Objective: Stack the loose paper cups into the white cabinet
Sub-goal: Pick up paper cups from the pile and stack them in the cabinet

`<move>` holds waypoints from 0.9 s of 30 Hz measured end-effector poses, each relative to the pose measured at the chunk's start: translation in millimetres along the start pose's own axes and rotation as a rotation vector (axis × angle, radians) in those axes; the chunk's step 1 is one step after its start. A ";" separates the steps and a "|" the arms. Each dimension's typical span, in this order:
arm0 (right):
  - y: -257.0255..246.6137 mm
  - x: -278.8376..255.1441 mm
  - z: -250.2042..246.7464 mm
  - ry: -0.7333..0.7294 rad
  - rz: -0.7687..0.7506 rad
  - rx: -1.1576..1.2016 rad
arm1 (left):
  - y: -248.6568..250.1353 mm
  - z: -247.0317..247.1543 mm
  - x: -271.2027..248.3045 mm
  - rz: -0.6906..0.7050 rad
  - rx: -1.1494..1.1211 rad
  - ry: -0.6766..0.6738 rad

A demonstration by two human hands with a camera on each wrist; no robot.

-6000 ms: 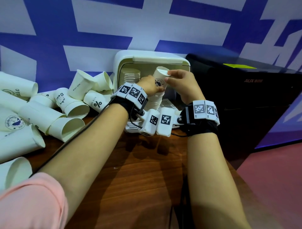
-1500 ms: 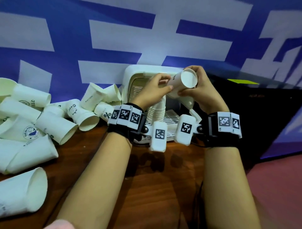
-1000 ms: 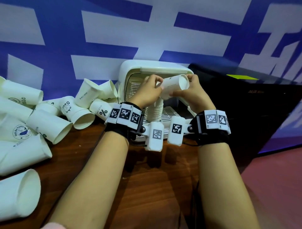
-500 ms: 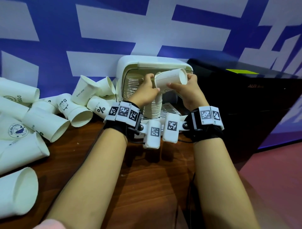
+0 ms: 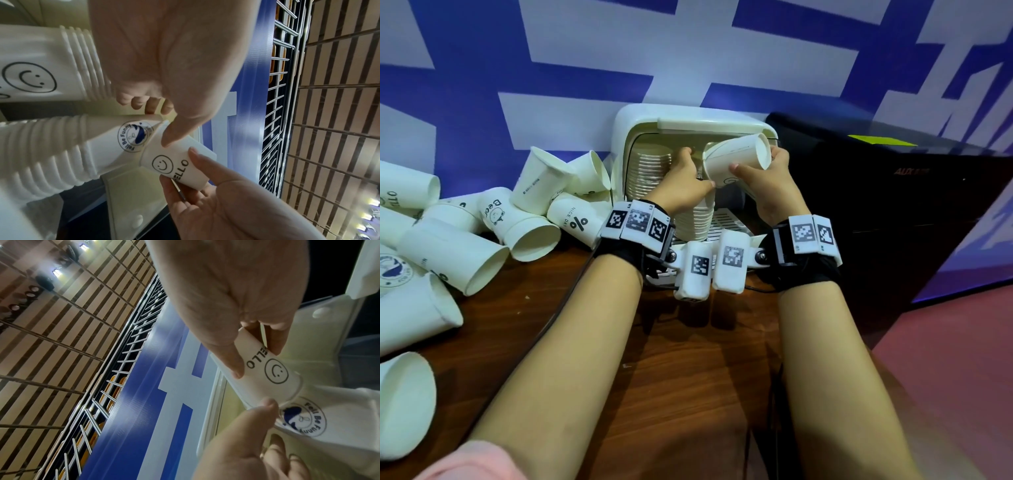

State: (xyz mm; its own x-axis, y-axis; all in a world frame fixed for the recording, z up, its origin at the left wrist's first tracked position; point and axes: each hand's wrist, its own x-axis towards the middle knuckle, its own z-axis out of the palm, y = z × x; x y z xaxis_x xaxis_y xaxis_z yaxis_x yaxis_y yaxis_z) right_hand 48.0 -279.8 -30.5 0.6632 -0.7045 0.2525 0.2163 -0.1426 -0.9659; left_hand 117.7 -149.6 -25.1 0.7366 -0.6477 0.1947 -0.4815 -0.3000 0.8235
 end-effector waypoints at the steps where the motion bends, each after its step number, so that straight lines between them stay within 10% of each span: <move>1: 0.2 0.4 0.5 -0.003 0.001 0.002 | 0.9 0.5 -0.1 0.010 0.005 0.004; 27: -11.3 -6.6 8.6 -0.236 -0.084 -0.239 | -1.6 -6.0 -1.8 0.160 0.246 0.064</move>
State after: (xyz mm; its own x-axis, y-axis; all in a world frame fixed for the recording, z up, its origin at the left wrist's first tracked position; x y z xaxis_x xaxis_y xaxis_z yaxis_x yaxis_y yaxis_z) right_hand 47.3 -267.6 -20.8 0.8038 -0.5068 0.3115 0.1223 -0.3716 -0.9203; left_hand 120.0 -143.8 -23.6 0.6667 -0.6576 0.3509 -0.6888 -0.3637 0.6271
